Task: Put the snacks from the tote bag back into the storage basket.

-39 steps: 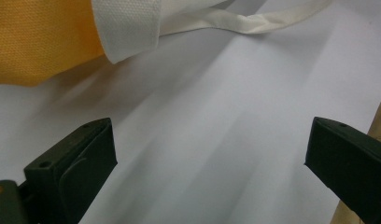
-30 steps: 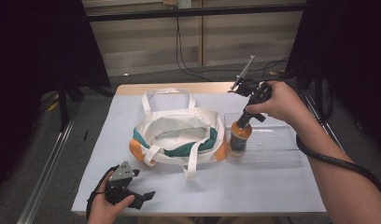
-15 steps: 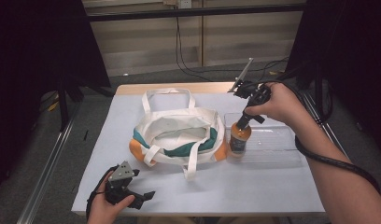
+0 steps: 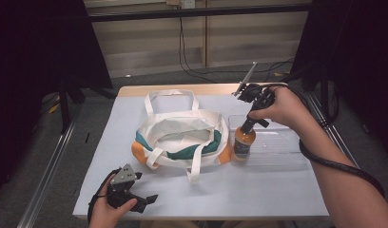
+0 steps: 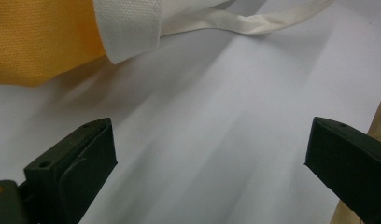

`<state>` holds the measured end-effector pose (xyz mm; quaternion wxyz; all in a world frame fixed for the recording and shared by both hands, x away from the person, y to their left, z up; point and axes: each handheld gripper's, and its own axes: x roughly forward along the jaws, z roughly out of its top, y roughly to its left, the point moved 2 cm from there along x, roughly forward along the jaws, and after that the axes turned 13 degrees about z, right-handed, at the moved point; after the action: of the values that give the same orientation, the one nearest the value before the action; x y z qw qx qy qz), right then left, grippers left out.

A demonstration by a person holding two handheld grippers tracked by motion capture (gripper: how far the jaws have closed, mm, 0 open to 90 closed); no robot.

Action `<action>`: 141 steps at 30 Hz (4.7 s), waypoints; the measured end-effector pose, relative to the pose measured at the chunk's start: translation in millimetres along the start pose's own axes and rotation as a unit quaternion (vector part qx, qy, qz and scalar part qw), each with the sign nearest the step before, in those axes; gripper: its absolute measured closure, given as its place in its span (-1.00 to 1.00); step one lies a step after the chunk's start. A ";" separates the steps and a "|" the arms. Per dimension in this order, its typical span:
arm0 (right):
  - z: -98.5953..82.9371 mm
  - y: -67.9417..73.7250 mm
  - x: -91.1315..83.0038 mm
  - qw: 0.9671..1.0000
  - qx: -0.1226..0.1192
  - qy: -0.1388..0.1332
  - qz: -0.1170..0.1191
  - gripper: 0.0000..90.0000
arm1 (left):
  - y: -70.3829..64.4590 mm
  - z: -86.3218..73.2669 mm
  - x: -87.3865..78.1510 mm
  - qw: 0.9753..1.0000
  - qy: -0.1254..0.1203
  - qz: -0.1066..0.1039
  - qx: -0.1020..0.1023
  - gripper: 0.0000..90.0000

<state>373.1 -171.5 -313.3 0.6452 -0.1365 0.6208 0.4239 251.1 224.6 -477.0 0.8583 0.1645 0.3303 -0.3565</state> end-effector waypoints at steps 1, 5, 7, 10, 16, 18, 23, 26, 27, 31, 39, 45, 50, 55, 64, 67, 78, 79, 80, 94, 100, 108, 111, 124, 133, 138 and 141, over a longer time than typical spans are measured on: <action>-0.2 -0.6 0.7 1.000 -0.001 0.002 -0.003 0.34 | 0.1 0.0 0.0 1.000 0.000 0.000 0.000 -0.97; -0.5 -1.4 3.4 1.000 -0.002 -0.001 0.001 0.34 | -0.4 0.3 0.1 1.000 0.000 0.003 0.001 -0.97; -0.5 -1.9 4.4 1.000 -0.004 0.003 0.000 0.34 | -0.3 0.4 -0.1 1.000 0.000 0.004 0.002 -0.97; -0.7 -1.6 5.8 1.000 -0.001 0.007 -0.002 0.34 | -0.2 0.2 0.0 1.000 0.000 0.001 0.000 -0.97; -0.3 -2.7 7.4 1.000 -0.002 0.004 0.002 0.34 | -0.3 0.2 0.0 1.000 0.001 0.004 0.001 -0.97; 0.0 -2.5 7.4 1.000 -0.003 0.005 0.003 0.34 | 0.3 0.3 -0.1 1.000 -0.001 0.003 0.002 -0.97; 1.2 -1.4 8.4 1.000 -0.002 0.002 0.003 0.34 | -0.1 0.3 -0.4 1.000 0.000 0.005 0.002 -0.97; 1.6 -1.1 8.8 1.000 -0.002 0.001 0.005 0.33 | 0.2 0.3 -0.7 1.000 -0.001 0.007 0.003 -0.97; 1.7 -1.3 8.6 1.000 -0.001 0.001 0.005 0.34 | 0.4 0.3 -0.5 1.000 -0.002 0.003 0.002 -0.97; 1.4 -1.7 8.9 1.000 0.001 -0.004 0.007 0.33 | 0.8 0.2 -0.4 1.000 -0.001 0.005 0.004 -0.97; -0.7 -3.1 8.9 1.000 -0.002 -0.018 0.009 0.33 | -0.8 0.1 0.5 1.000 0.000 0.002 0.000 -0.97; -3.4 -3.1 10.0 0.999 -0.009 -0.038 0.008 0.33 | -1.1 -0.1 0.9 1.000 -0.002 0.002 -0.003 -0.97; -6.6 -4.0 9.6 0.999 -0.009 -0.047 0.008 0.32 | -0.2 -0.3 0.2 1.000 0.003 0.002 0.004 -0.97; -10.3 -5.7 10.0 0.998 -0.015 -0.059 0.011 0.29 | -0.1 -0.3 0.0 1.000 0.003 0.002 0.004 -0.97; -14.4 -5.8 11.2 0.997 -0.021 -0.072 0.010 0.26 | 0.5 -0.3 1.3 1.000 0.003 0.004 0.003 -0.97; -15.4 -6.7 11.4 0.997 -0.020 -0.078 0.015 0.25 | 0.1 -0.5 1.0 1.000 0.003 0.004 0.002 -0.97; -19.3 -9.2 12.6 0.994 -0.024 -0.104 0.005 -0.15 | 0.1 -0.6 0.9 1.000 0.002 0.003 0.001 -0.97; -19.4 -9.9 11.7 0.993 -0.026 -0.113 0.004 -0.22 | -0.1 -0.7 0.9 1.000 0.002 0.004 0.000 -0.97; -20.0 -10.9 10.6 0.992 -0.028 -0.122 0.004 -0.25 | -0.1 -0.6 0.7 1.000 0.003 0.003 0.002 -0.97; -32.9 -12.5 11.7 0.987 -0.028 -0.157 -0.017 -0.75 | 1.5 -1.4 0.5 1.000 0.003 0.008 0.004 -0.97; -38.8 -14.8 13.2 0.984 -0.026 -0.174 -0.017 -0.85 | 0.5 -1.5 1.4 1.000 0.004 0.003 0.002 -0.97; -46.7 -14.0 14.6 0.982 -0.028 -0.188 -0.012 -0.88 | 1.0 -2.0 1.1 1.000 0.006 0.006 -0.001 -0.97; -49.6 -14.0 16.8 0.981 -0.029 -0.193 -0.010 -0.88 | 1.0 -2.3 1.8 1.000 0.007 0.004 -0.002 -0.97; -58.0 -7.3 23.3 0.980 -0.045 -0.194 -0.011 -0.89 | 0.5 -2.2 1.8 1.000 0.007 0.004 -0.001 -0.97; -66.9 -2.2 26.6 0.979 -0.050 -0.195 -0.009 -0.90 | 0.4 -2.6 1.5 1.000 0.008 0.007 0.001 -0.97; -72.0 -2.5 31.6 0.980 -0.050 -0.192 -0.006 -0.92 | -0.3 -2.5 2.0 1.000 0.010 0.007 0.001 -0.97; -74.4 -2.8 32.3 0.980 -0.049 -0.193 -0.006 -0.92 | -0.3 -2.4 2.2 1.000 0.010 0.007 0.002 -0.97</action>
<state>319.9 -213.2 -358.1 0.7480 -0.0869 0.4619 0.4686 251.0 224.5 -480.3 0.8573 0.1721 0.3368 -0.3492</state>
